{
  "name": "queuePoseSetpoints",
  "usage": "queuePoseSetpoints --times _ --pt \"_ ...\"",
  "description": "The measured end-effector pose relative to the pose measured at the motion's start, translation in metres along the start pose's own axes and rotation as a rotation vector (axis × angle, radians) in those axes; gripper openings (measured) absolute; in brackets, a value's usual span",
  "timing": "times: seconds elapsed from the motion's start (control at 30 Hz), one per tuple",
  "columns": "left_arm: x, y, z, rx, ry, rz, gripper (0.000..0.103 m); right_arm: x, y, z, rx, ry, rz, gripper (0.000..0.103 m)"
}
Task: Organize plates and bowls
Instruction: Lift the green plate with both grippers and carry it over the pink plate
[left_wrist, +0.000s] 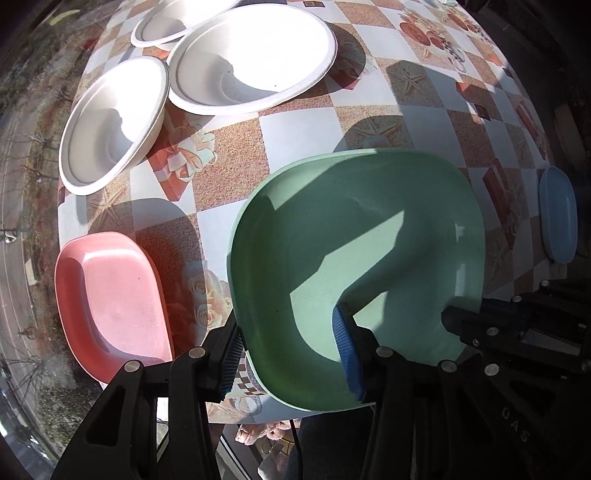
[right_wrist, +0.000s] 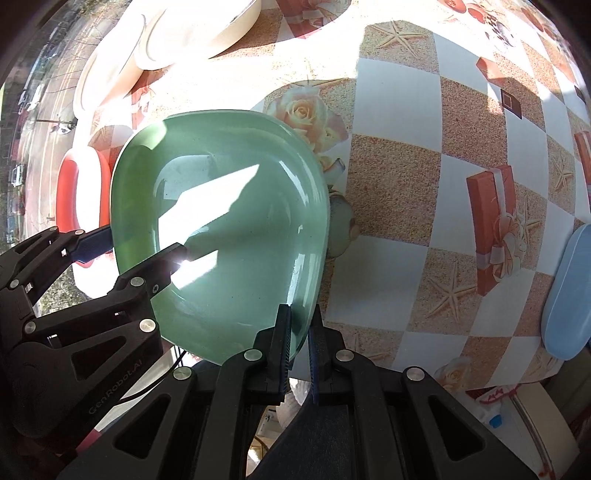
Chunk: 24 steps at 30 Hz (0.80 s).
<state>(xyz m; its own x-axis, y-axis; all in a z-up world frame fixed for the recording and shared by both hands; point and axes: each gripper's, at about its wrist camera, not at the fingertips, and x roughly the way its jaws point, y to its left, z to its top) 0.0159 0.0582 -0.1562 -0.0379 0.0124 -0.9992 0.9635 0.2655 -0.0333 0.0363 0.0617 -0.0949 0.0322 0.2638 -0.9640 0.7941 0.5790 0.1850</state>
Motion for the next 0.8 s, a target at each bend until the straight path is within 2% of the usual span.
queuePoseSetpoints --times 0.27,0.43,0.47,0.63,0.8 --pt "-0.035 0.039 -0.015 -0.077 -0.055 0.053 0.051 -0.012 0.031 0.013 -0.091 0.000 -0.010 0.011" --pt "-0.042 0.065 -0.027 -0.134 -0.049 0.069 0.051 -0.015 0.059 0.020 -0.155 0.005 0.002 0.011" --pt "-0.036 0.061 -0.025 -0.140 -0.051 0.078 0.051 -0.015 0.065 0.021 -0.168 0.009 0.006 0.011" --pt "-0.049 0.082 -0.028 -0.168 -0.057 0.112 0.051 -0.011 0.098 0.028 -0.215 0.034 0.048 0.012" --pt "-0.040 0.116 -0.020 -0.198 -0.043 0.167 0.051 0.004 0.136 0.031 -0.258 0.084 0.100 0.013"
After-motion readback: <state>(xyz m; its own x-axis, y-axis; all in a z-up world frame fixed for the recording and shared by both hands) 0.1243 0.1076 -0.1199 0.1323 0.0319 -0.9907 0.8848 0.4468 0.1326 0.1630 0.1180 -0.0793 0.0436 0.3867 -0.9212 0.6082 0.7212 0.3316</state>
